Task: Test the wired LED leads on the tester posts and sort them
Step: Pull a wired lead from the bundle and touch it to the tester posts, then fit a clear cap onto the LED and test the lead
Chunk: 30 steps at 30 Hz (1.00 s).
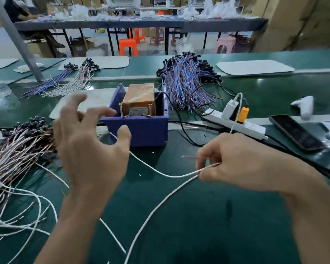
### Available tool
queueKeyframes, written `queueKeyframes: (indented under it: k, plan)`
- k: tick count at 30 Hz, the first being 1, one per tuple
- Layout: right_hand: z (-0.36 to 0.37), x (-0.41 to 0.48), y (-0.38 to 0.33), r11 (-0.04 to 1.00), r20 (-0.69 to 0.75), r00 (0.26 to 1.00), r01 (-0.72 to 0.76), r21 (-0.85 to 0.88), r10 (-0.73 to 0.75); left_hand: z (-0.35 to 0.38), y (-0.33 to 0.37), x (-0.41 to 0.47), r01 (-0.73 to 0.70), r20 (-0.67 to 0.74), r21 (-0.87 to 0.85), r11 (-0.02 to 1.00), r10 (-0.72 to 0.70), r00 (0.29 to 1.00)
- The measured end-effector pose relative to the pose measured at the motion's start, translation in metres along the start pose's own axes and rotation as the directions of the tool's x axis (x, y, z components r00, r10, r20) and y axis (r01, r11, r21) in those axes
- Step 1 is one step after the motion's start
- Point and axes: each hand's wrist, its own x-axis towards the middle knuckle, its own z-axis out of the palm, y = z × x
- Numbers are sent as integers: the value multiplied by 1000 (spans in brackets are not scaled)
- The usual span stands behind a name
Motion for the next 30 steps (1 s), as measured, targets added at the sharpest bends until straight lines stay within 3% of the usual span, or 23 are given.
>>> queueKeyframes:
  k: [2,4,6,8,12,13,16,17,20,24,26,30]
  plan:
    - [7,-10,2,969,-195,975,-149,-196,111,-2,40,-4,-147,231,-289,946,218,948]
    - [24,-20,10,900,-367,924,-249,-358,110,7,73,-18,-110,555,-418,902,349,755]
    - [44,-32,25,861,-446,894,-255,-440,37,24,94,-34,-148,775,-335,931,361,519]
    - [60,-48,43,889,-474,880,-234,-393,21,44,99,-49,-172,868,-295,940,339,362]
    - [92,-72,79,913,-568,823,-237,-333,6,70,99,-75,-124,931,-297,947,316,183]
    - [98,-76,86,910,-563,826,-240,-338,9,74,102,-82,-156,929,-294,943,320,187]
    - [105,-84,108,923,-491,868,-240,-300,66,85,109,-99,-310,876,-267,913,363,316]
    - [104,-84,113,930,-468,880,-239,-280,85,89,112,-104,-367,864,-261,893,386,324]
    - [95,-83,129,962,-412,904,-203,-181,113,104,119,-111,-523,812,-281,805,490,317]
    - [79,-83,152,973,-432,873,-181,144,226,117,123,-109,-648,772,-288,705,571,278]
    - [74,-85,162,954,-439,852,-209,216,286,118,125,-109,-671,775,-288,683,578,256]
    - [73,-85,173,920,-518,768,-241,310,376,117,125,-114,-522,848,-245,817,442,294]
